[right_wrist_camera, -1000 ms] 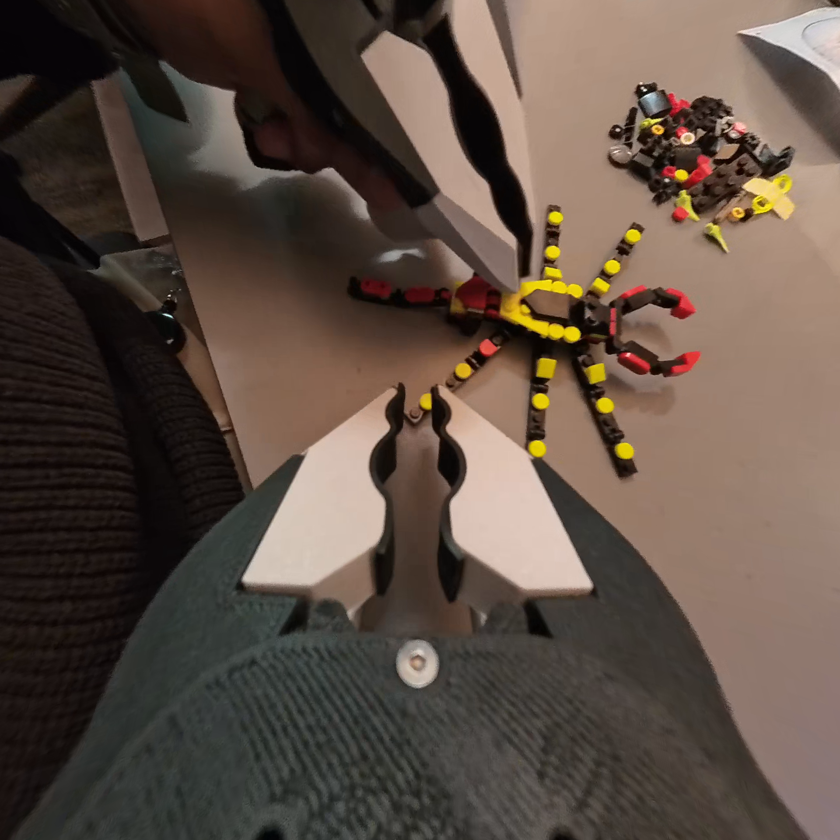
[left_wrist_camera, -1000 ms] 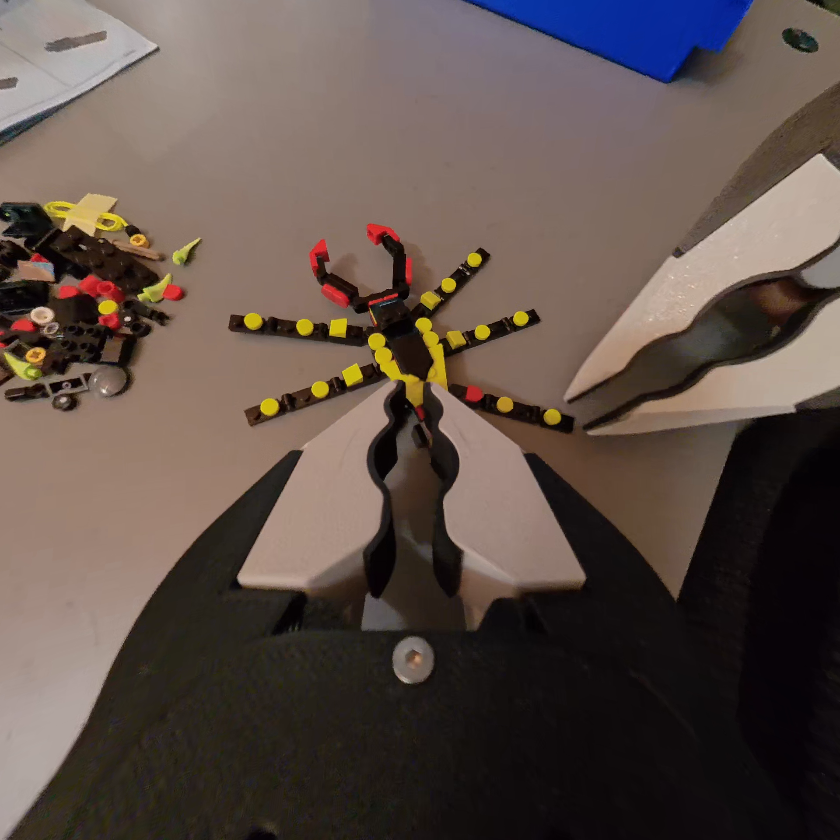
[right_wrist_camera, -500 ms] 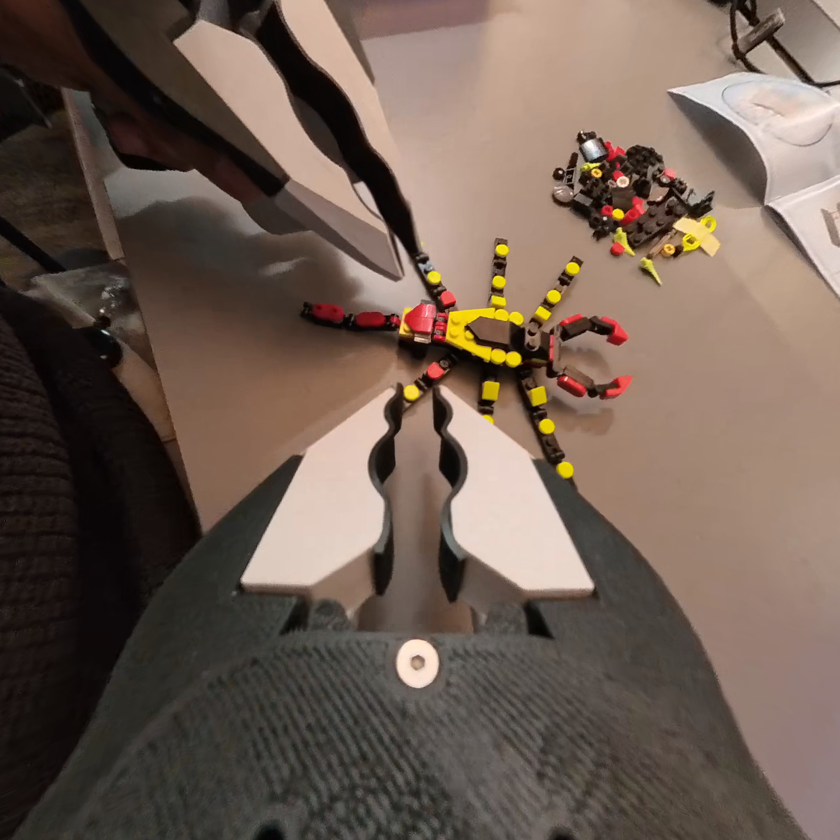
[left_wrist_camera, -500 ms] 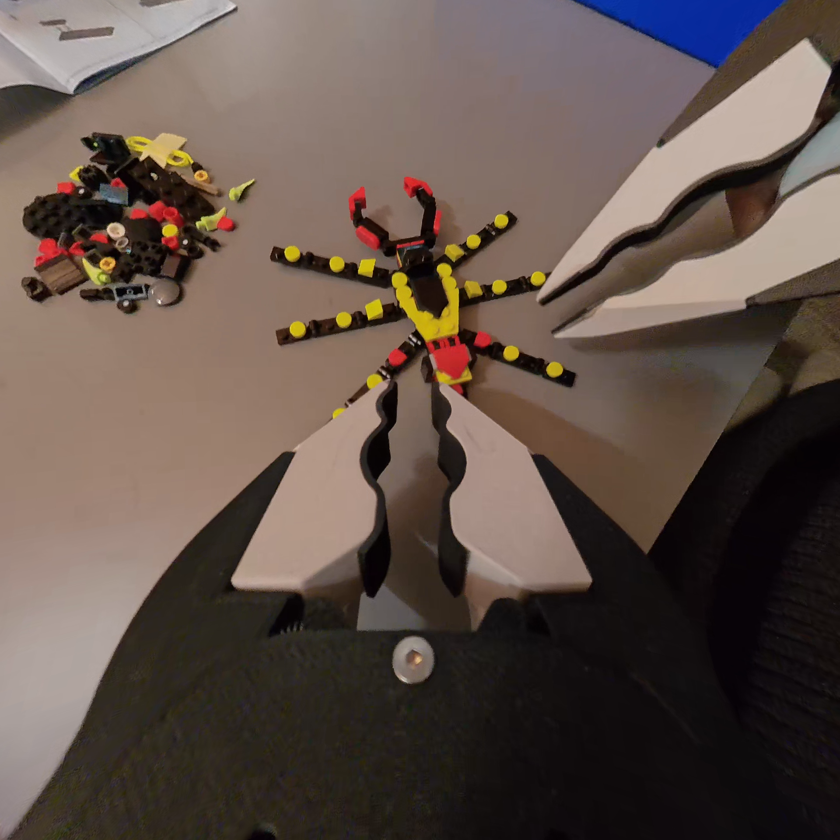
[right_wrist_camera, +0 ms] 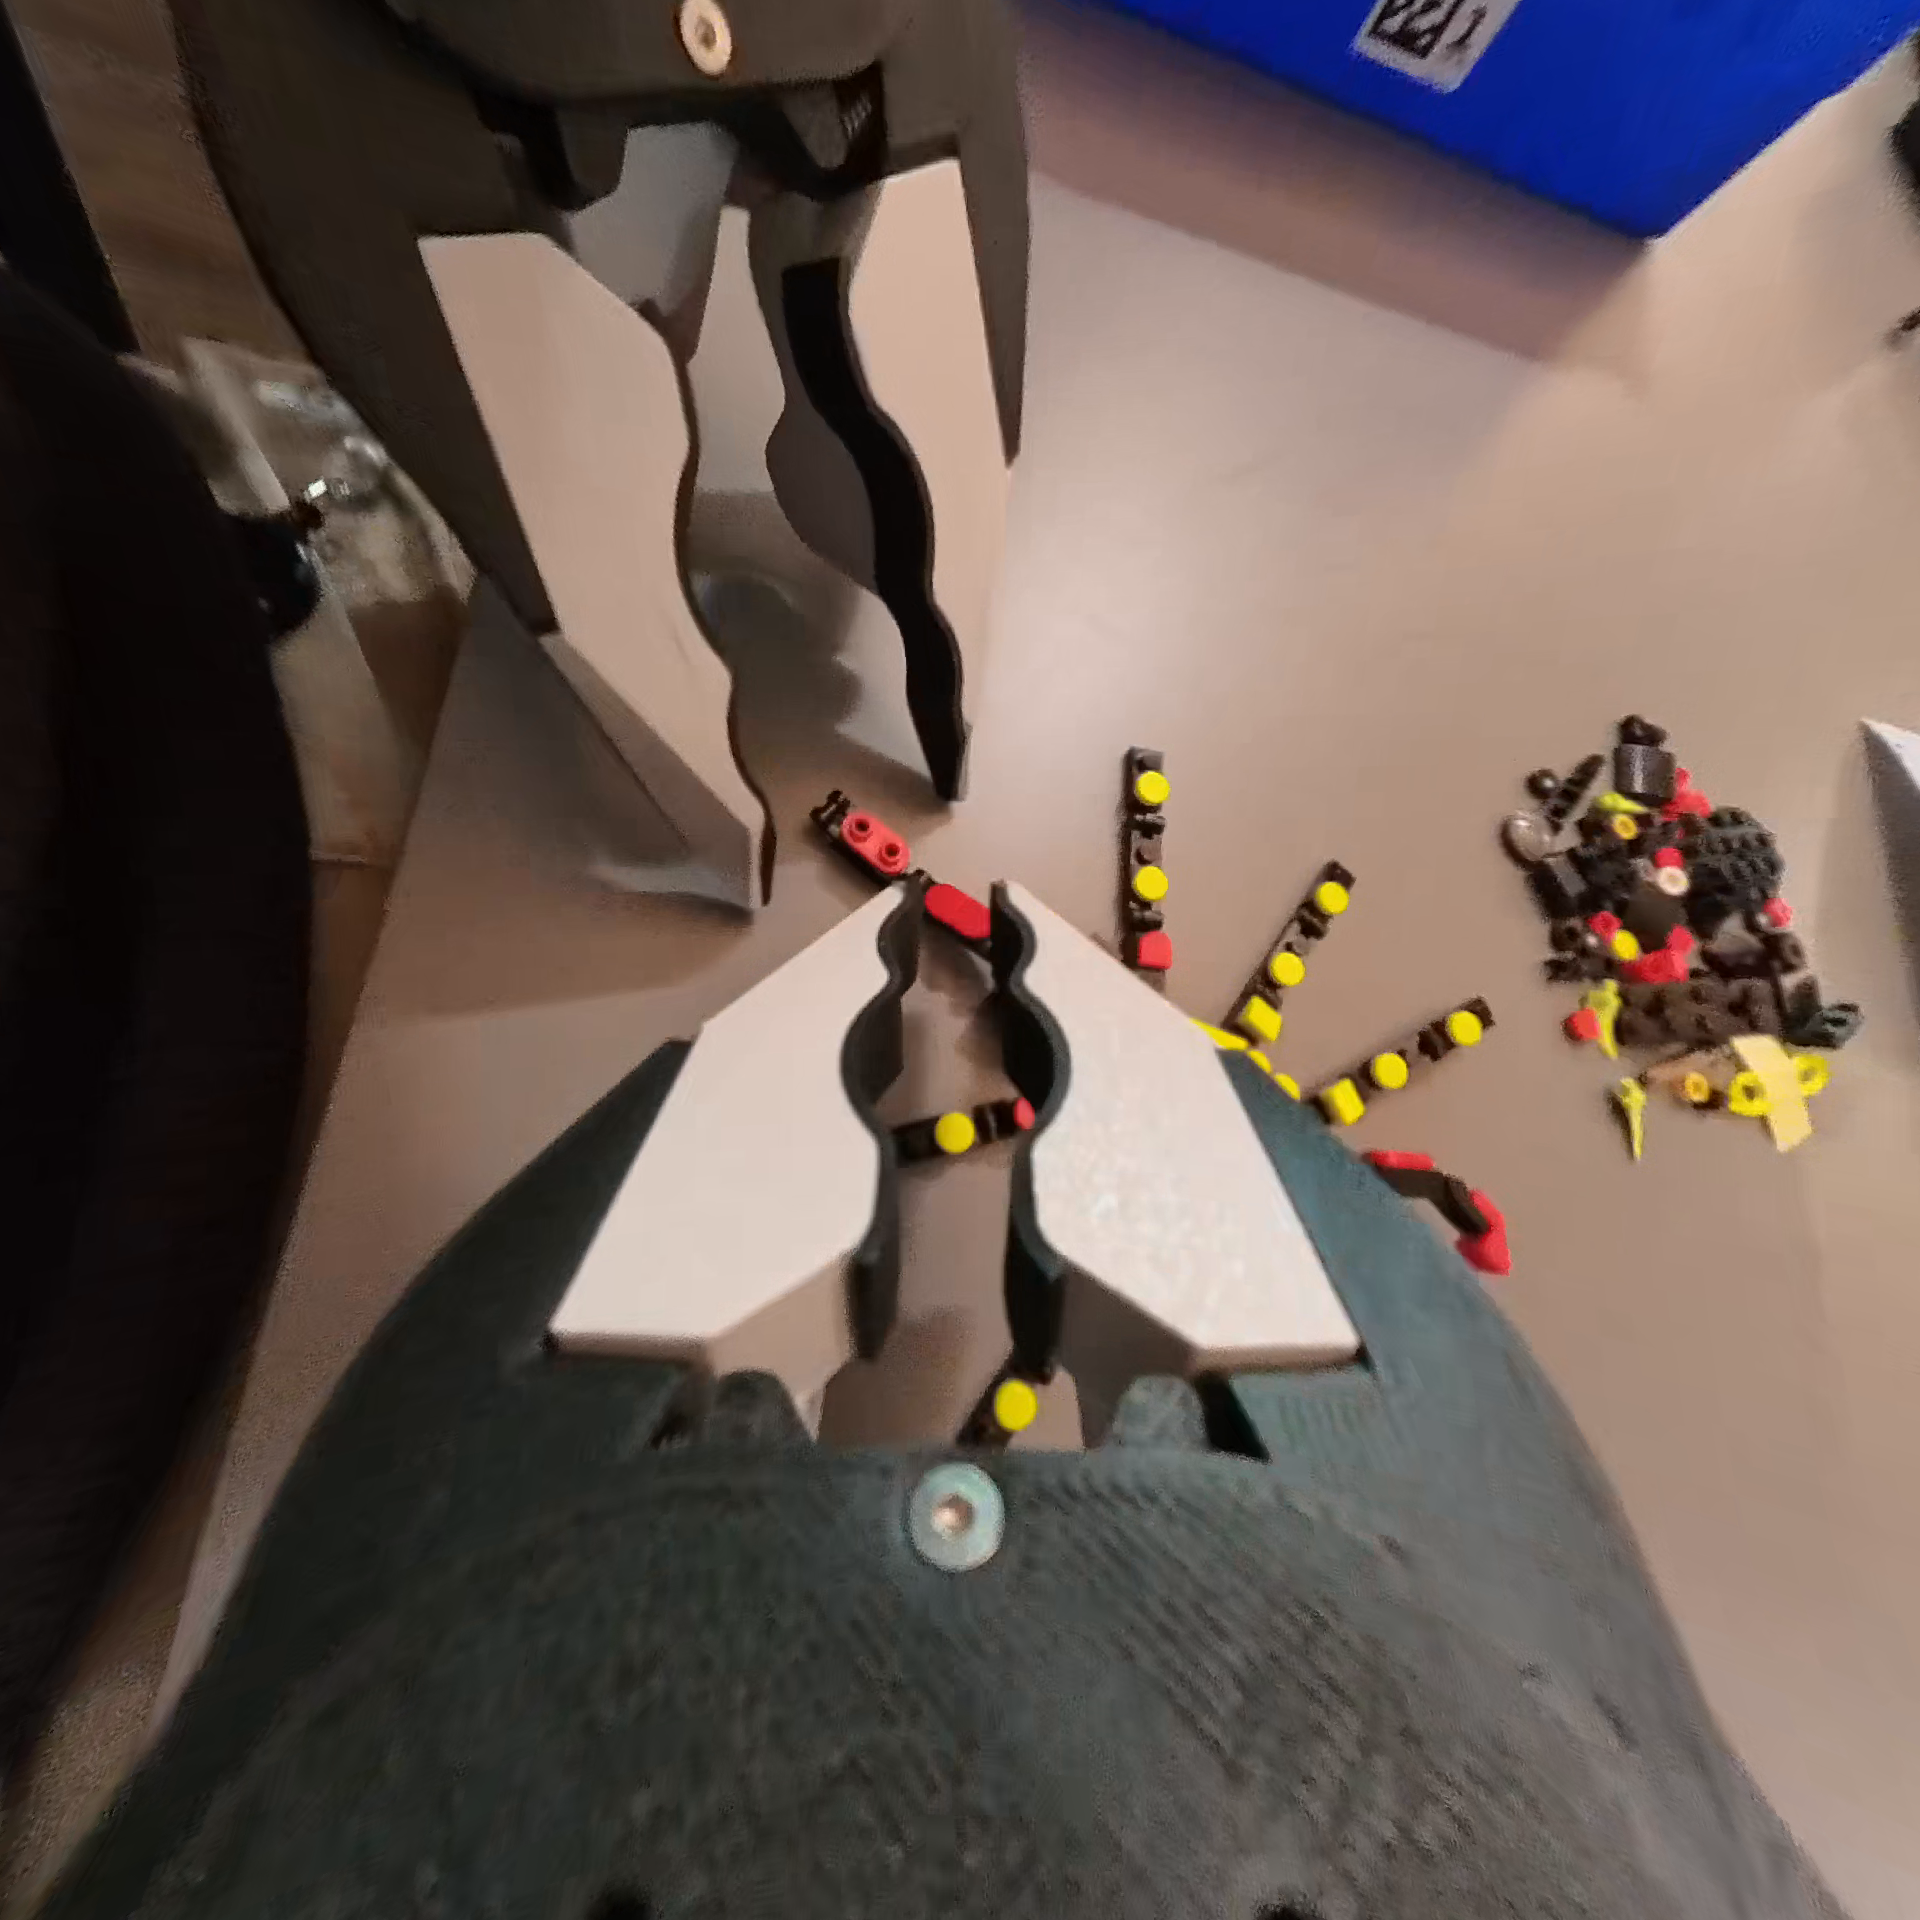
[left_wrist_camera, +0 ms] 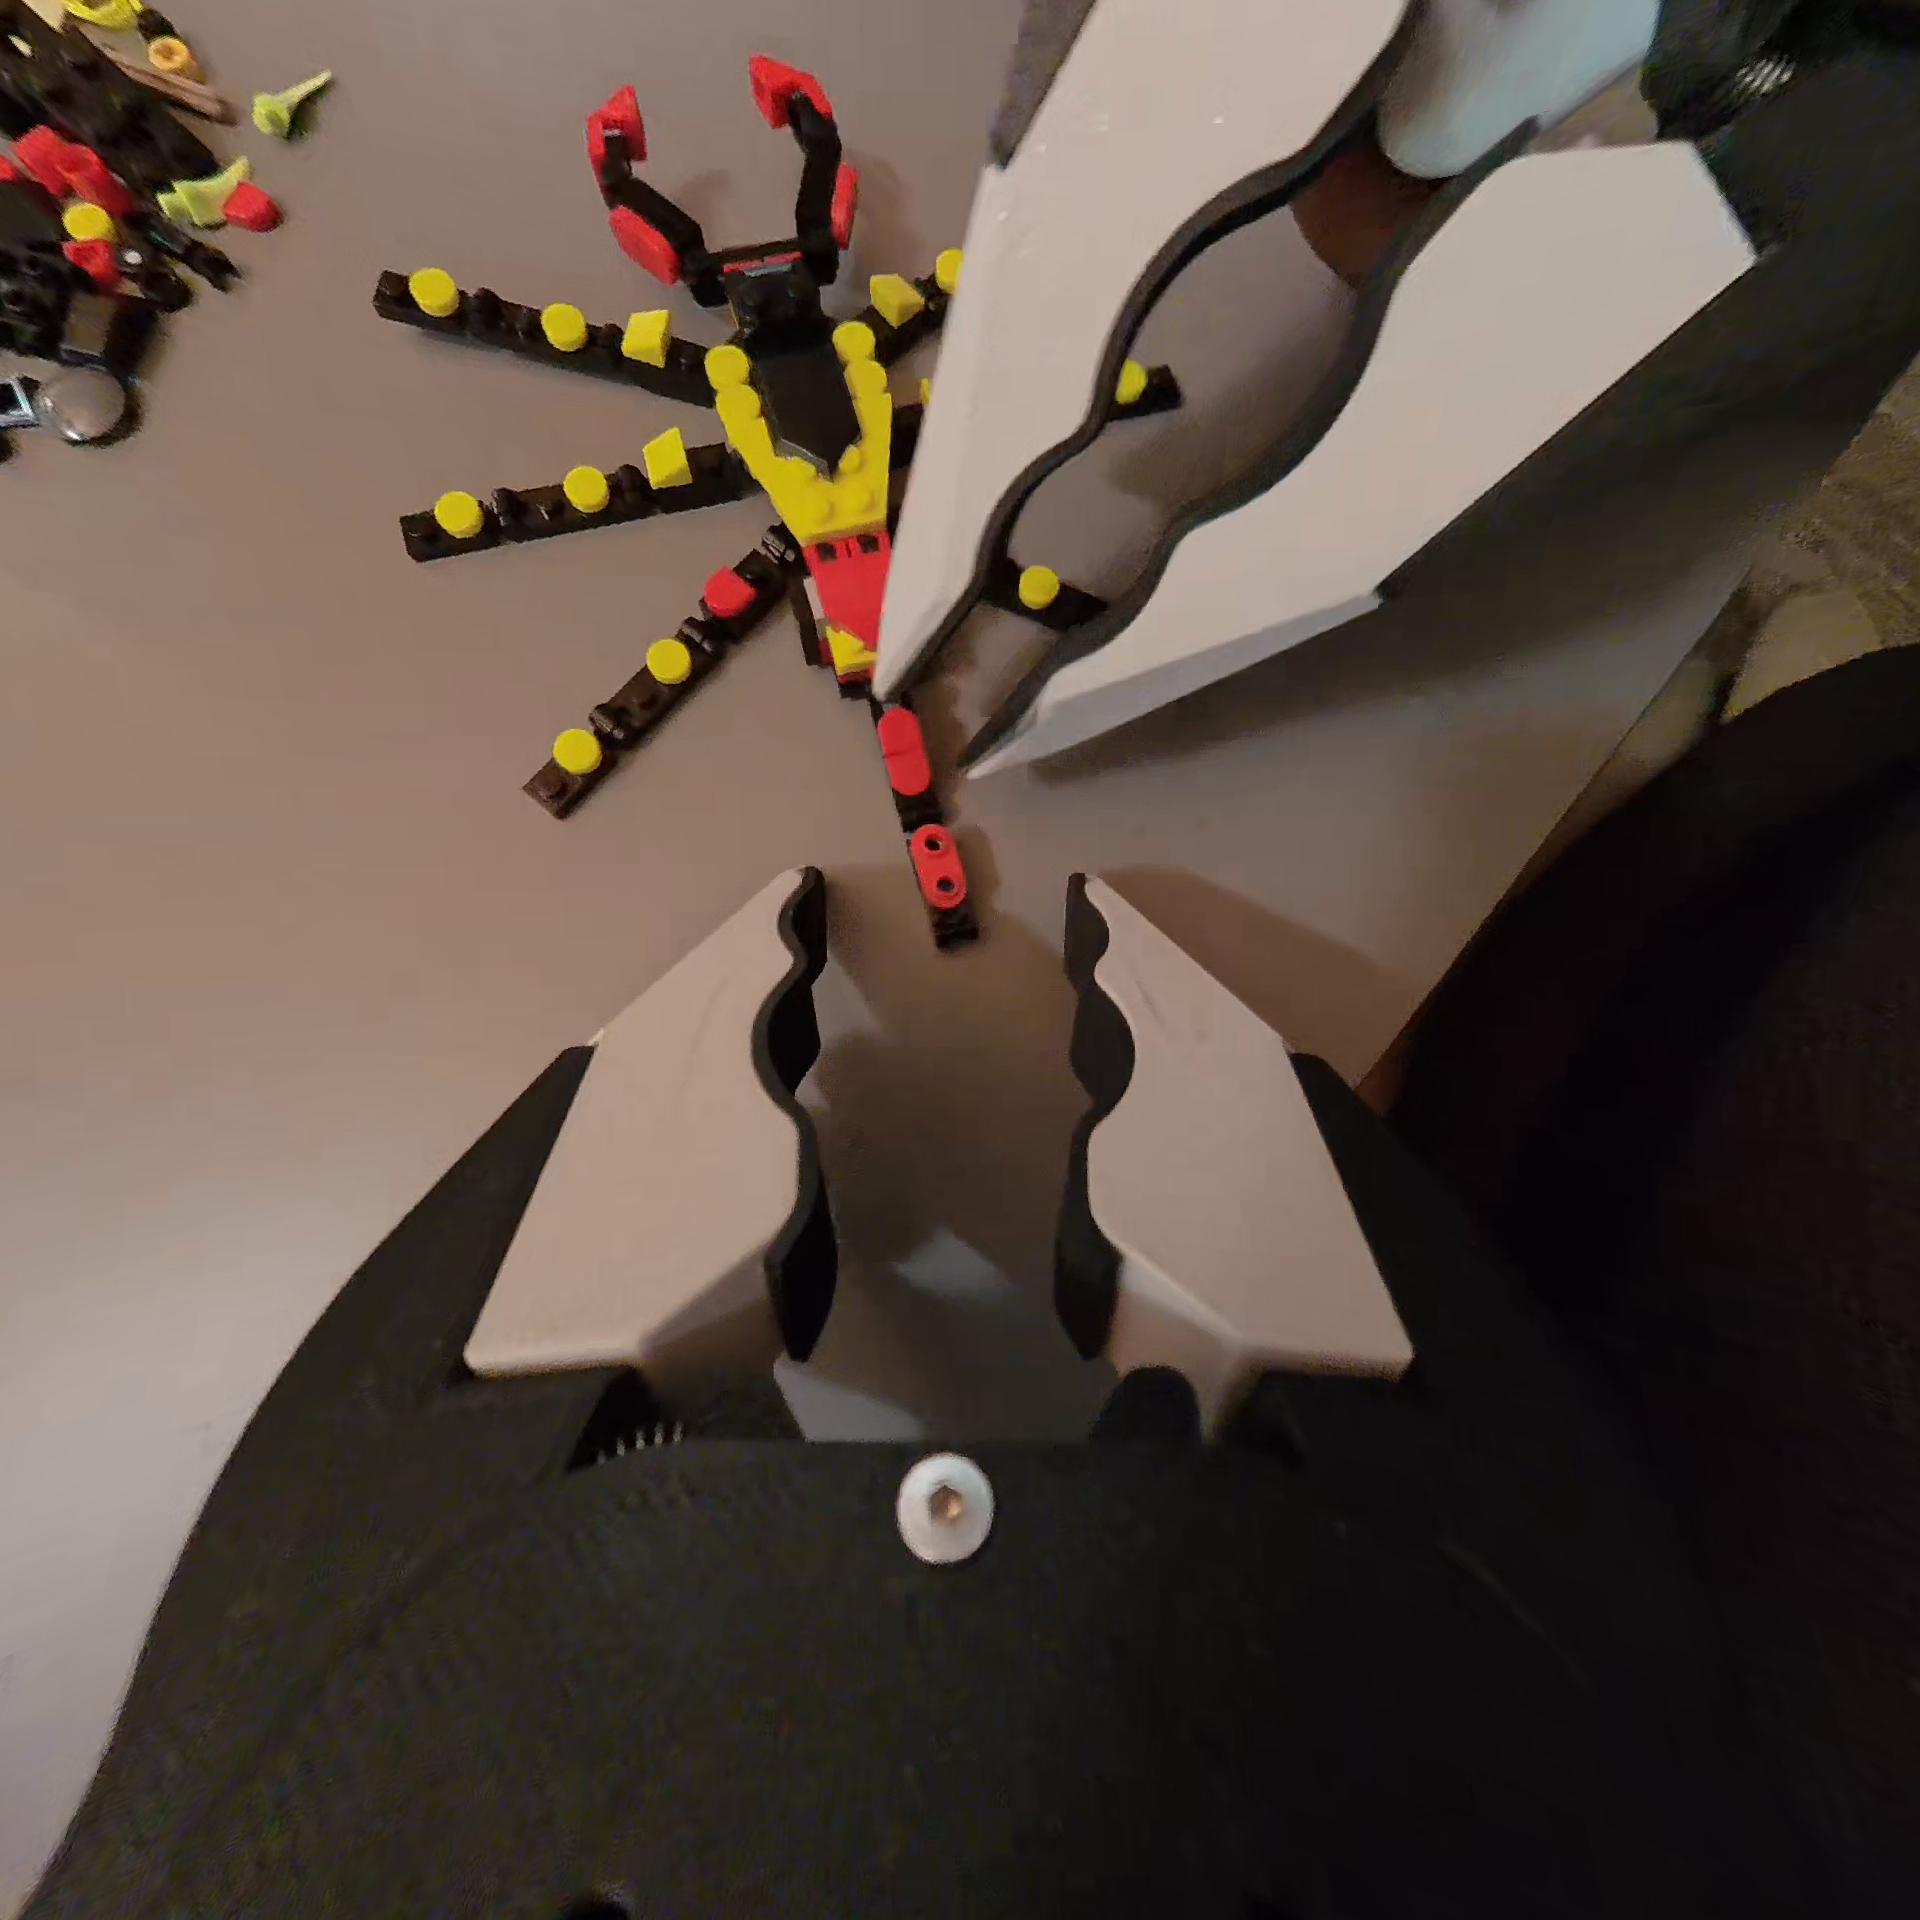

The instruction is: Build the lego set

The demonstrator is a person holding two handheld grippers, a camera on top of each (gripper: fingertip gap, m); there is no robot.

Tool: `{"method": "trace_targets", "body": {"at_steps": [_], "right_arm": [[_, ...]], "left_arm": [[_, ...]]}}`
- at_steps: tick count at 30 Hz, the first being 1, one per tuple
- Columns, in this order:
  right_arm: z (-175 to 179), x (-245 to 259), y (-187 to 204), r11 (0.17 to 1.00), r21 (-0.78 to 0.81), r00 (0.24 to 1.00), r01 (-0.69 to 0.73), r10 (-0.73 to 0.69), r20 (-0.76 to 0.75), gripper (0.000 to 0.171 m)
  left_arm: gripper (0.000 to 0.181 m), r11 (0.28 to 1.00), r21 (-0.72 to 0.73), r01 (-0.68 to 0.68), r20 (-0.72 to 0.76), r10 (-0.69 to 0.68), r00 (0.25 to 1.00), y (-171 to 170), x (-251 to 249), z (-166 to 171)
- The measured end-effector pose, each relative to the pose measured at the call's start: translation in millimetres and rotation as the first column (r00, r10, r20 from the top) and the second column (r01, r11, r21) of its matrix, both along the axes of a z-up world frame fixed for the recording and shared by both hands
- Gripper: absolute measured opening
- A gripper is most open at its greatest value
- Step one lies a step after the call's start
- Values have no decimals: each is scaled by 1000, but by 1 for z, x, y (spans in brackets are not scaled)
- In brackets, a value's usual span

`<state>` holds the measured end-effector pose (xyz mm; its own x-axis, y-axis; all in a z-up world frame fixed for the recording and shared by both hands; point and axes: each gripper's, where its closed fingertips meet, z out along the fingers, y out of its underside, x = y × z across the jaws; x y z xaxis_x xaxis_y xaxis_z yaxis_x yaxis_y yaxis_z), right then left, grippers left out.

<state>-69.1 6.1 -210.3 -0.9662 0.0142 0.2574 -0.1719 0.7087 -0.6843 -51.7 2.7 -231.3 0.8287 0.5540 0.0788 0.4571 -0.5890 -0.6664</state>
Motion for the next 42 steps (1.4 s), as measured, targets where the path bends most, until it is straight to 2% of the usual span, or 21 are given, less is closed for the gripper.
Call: {"method": "trace_targets", "body": {"at_steps": [5, 12, 16, 23, 26, 31, 36, 42], "right_arm": [[-17, -5, -1, 988, 132, 997, -79, 80, -1, 24], [-19, -4, -1, 969, 209, 991, -133, 127, 40, 17], [-19, -7, -1, 971, 205, 992, -126, 120, 45, 14], [-9, -6, 1, 985, 132, 990, -112, 99, 105, 9], [-9, -5, 2, 986, 124, 989, -112, 98, 112, 10], [-7, -4, 2, 986, 120, 989, -116, 104, 105, 10], [-8, -3, 2, 985, 131, 991, -116, 107, 78, 26], [-10, -1, 2, 982, 144, 991, -124, 115, 75, 13]], "left_arm": [[41, 1000, -4, -19, -24, 19, 1000, 1, -5, -2], [29, 1000, 9, -27, -30, 27, 999, -3, -9, -1], [21, 1000, 21, -17, -33, 18, 999, -4, -10, -1], [18, 999, 41, -2, -27, 3, 1000, -3, -11, -1], [9, 999, 44, -3, -30, 5, 1000, -4, -13, -1], [7, 997, 74, 10, -12, -10, 1000, -3, -11, 1], [6, 989, 141, 39, -23, -36, 999, 4, -8, 12], [7, 987, 147, 61, -36, -56, 998, 4, -7, 13]]}}
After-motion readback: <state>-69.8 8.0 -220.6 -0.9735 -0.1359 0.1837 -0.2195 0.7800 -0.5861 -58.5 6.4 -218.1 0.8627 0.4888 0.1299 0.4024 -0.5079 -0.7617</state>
